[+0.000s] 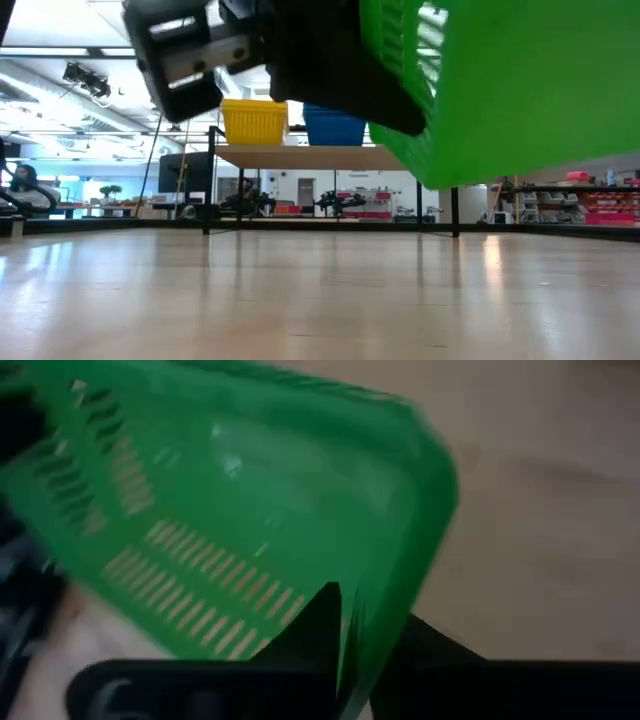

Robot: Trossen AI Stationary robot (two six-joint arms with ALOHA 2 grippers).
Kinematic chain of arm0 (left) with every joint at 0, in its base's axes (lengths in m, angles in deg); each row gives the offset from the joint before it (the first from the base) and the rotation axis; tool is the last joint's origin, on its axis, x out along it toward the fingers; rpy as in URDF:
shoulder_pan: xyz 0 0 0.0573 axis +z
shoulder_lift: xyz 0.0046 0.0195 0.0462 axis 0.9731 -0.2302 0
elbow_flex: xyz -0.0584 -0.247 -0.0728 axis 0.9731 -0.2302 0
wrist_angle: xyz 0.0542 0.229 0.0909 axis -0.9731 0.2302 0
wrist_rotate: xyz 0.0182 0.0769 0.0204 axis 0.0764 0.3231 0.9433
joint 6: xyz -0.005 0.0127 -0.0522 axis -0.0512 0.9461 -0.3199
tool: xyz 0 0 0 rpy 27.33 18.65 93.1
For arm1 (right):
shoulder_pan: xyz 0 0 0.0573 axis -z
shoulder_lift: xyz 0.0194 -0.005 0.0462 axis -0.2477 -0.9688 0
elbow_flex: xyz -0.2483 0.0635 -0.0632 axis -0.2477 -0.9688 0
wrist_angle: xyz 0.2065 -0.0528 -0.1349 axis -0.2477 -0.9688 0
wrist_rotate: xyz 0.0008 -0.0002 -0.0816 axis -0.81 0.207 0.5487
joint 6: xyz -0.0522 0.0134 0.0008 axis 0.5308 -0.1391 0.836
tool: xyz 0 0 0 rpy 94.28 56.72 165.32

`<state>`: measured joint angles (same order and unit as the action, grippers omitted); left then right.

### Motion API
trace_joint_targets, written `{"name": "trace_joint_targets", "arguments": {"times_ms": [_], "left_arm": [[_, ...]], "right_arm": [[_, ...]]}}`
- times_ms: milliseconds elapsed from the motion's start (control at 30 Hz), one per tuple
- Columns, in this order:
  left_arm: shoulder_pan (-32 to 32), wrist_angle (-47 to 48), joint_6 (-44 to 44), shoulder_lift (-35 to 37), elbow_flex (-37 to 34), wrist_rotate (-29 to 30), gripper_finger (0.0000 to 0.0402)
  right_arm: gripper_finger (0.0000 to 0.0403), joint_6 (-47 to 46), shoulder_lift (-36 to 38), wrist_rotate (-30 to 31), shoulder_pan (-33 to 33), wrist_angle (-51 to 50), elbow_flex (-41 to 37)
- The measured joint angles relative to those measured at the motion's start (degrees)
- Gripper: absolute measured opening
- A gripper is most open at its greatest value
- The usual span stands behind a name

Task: Stack baskets on shelf by color
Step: Stack the green basket on the other green baskets on the shelf

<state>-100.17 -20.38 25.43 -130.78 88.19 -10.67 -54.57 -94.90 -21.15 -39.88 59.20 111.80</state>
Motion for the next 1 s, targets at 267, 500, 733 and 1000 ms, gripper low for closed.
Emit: {"name": "trace_joint_targets", "arguments": {"times_ms": [267, 500, 733, 1000], "left_arm": [[-0.05, 1.54, -2.07, 0.99, -0.02, 11.56, 0.0127], [-0.34, 11.61, -9.34, 4.40, 0.22, 24.93, 0.0202], [-3.19, 14.76, -10.95, 5.80, 0.26, 35.74, 0.0216], [-5.39, 19.16, -22.79, 5.90, 0.16, 53.70, 0.0204]], "right_arm": [[0.0012, -1.15, -0.05, -0.27, 0.00, -0.77, 0.00], [0.0013, -2.75, -0.15, 5.50, 0.22, -2.21, 0.00], [0.0013, -3.71, -0.18, 8.82, 0.47, -2.76, 0.00], [0.0015, -7.99, 1.33, 22.28, 0.44, -2.98, 0.08]]}}
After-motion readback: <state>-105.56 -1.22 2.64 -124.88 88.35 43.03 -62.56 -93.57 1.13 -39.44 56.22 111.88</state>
